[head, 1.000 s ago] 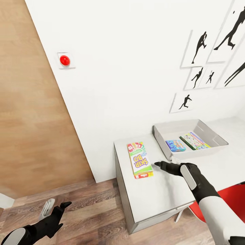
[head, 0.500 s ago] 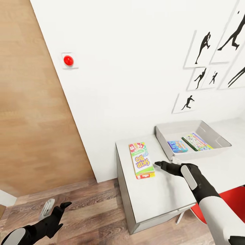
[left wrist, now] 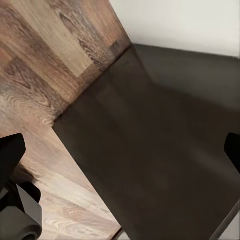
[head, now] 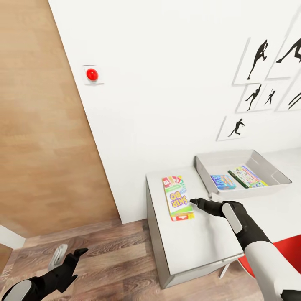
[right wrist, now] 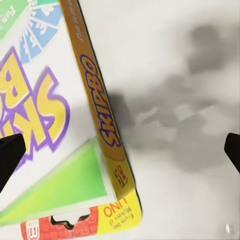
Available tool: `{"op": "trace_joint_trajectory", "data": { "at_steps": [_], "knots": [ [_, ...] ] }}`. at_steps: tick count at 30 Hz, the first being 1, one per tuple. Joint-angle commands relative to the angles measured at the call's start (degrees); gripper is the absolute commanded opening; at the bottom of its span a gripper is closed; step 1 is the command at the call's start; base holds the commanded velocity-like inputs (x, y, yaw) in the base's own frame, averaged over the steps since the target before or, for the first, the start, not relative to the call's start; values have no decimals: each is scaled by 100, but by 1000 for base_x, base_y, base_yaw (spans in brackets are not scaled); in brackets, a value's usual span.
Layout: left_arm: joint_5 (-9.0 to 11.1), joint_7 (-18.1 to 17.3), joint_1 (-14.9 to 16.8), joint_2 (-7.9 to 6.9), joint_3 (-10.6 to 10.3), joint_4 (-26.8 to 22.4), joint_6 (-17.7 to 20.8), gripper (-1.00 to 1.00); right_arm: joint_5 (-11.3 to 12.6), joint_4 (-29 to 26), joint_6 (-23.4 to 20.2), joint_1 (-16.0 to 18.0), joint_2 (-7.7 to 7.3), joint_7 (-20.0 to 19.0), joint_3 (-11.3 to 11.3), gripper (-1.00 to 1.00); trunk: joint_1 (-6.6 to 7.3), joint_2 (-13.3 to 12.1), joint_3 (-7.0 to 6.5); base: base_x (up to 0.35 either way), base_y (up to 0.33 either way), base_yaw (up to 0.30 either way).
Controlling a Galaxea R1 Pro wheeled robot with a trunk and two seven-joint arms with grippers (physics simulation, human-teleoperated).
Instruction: Put all the toys in the child's room - the three board games (two on the bed and one on the table), the two jigsaw puzzles on the table, and the tennis ball on the table - inside the toy box on the table in the child's room.
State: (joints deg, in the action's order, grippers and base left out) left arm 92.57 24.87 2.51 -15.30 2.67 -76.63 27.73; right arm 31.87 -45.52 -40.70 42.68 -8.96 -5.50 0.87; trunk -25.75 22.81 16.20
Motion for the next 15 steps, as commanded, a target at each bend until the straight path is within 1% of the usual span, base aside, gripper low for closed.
{"op": "trace_joint_trajectory", "data": {
  "at_steps": [1,9,15],
  "knots": [
    [57,53,4,0,-3,-9,13,100,-19,10,-40,4,0,-28,9,100,-3,11,10,0,0,46],
    [59,53,4,0,-11,-8,13,100,-23,24,-51,4,8,-30,9,100,-3,11,9,0,0,26],
    [60,53,4,0,-12,-3,13,100,-17,31,-51,0,8,-27,9,100,-3,11,4,0,0,141]
  ]
}}
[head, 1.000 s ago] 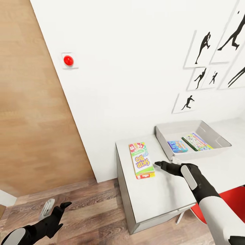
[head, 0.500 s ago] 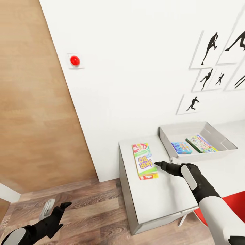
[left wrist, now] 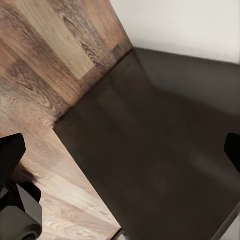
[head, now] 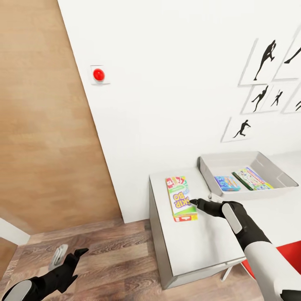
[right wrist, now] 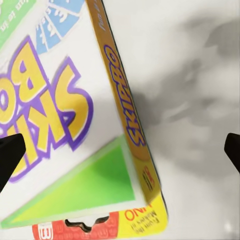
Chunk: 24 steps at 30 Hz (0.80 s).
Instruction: Put all the toys in the child's room - the three board games (two on the bed and one on the table), the two jigsaw puzzles on the table, and the tennis ball on the table - inside the toy box on the table in the child's room.
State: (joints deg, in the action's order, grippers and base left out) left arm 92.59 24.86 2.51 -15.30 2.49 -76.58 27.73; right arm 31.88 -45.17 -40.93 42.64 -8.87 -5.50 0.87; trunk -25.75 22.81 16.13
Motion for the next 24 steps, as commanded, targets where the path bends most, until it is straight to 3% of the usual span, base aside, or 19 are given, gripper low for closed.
{"op": "trace_joint_trajectory", "data": {
  "at_steps": [1,8,24],
  "knots": [
    [60,54,4,0,6,-7,13,100,-17,-3,-29,2,0,-25,9,100,-3,11,10,0,0,57],
    [58,54,4,0,6,-6,13,100,-16,-4,-29,1,8,-16,9,100,-3,11,9,0,0,27],
    [59,54,4,0,4,12,13,100,-18,-9,-45,-1,52,5,2,100,-3,11,-27,0,0,129]
  ]
}}
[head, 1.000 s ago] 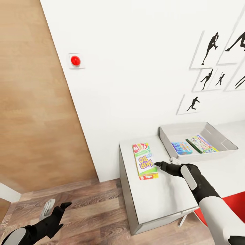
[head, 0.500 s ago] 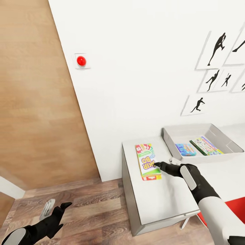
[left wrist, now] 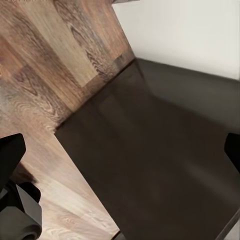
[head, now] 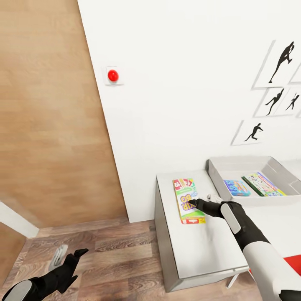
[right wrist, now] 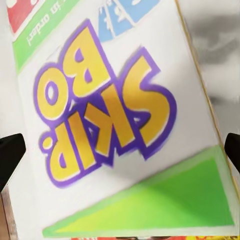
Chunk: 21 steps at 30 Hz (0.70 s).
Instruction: Put all the toys in the child's room - the three board games (two on the bed and one on the table), the two jigsaw puzzles on the table, and the tennis ball on the table - inside the toy box on the table in the child's room.
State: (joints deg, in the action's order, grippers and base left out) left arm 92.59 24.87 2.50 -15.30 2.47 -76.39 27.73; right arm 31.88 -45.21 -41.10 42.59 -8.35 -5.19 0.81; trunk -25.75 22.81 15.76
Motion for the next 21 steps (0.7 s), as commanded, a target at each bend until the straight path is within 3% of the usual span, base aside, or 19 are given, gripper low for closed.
{"op": "trace_joint_trajectory", "data": {
  "at_steps": [1,9,21],
  "knots": [
    [59,53,5,0,6,-8,13,100,-17,-5,-29,3,-1,-26,8,100,-3,11,7,0,0,162],
    [58,53,5,0,8,-8,13,100,-15,-5,-29,3,0,-30,10,100,-3,11,-22,0,0,186],
    [57,53,5,0,8,-8,13,100,-15,-5,-29,3,0,-51,15,100,-3,11,-29,0,0,29]
  ]
}}
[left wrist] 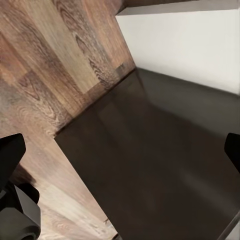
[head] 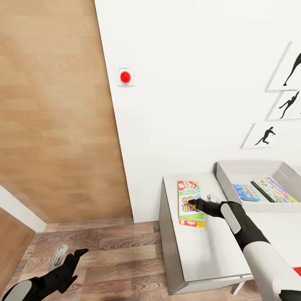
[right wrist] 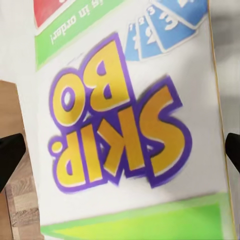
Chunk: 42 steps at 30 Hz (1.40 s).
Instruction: Put all the toys in the child's room - the three board games (two on the bed and one on the table), the two jigsaw puzzles on the table, and the tennis ball on the table - inside the toy box on the table in the child's room.
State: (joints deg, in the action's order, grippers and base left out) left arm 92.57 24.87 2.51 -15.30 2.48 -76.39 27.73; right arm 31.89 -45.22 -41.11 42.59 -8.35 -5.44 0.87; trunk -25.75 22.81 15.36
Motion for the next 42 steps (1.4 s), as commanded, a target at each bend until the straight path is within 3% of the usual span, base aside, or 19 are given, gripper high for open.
{"op": "trace_joint_trajectory", "data": {
  "at_steps": [1,9,12,14,19,31,42],
  "knots": [
    [59,53,4,0,6,-8,13,100,-16,-4,-28,4,0,-27,10,100,-3,11,8,0,0,133],
    [50,50,4,0,-1,-8,13,100,15,-4,-28,4,0,-27,10,100,-3,11,-10,0,0,108],
    [-52,47,4,0,-11,-8,13,100,26,-4,-28,4,0,-27,10,100,-3,11,-11,0,0,18],
    [-244,41,4,9,-16,-10,13,100,32,-4,-28,4,-2,-28,10,100,-3,11,-11,0,0,8],
    [-371,37,4,22,-15,-12,13,100,35,0,-28,4,-4,-28,10,100,-3,11,-12,-13,9,3],
    [-424,36,4,27,-20,-17,13,100,36,-4,-28,4,-9,-28,9,100,-3,11,-13,-76,66,9],
    [-432,36,4,27,-20,-17,13,100,41,-4,-28,4,-9,-28,10,100,-3,11,-55,-3,3,213]
  ]
}}
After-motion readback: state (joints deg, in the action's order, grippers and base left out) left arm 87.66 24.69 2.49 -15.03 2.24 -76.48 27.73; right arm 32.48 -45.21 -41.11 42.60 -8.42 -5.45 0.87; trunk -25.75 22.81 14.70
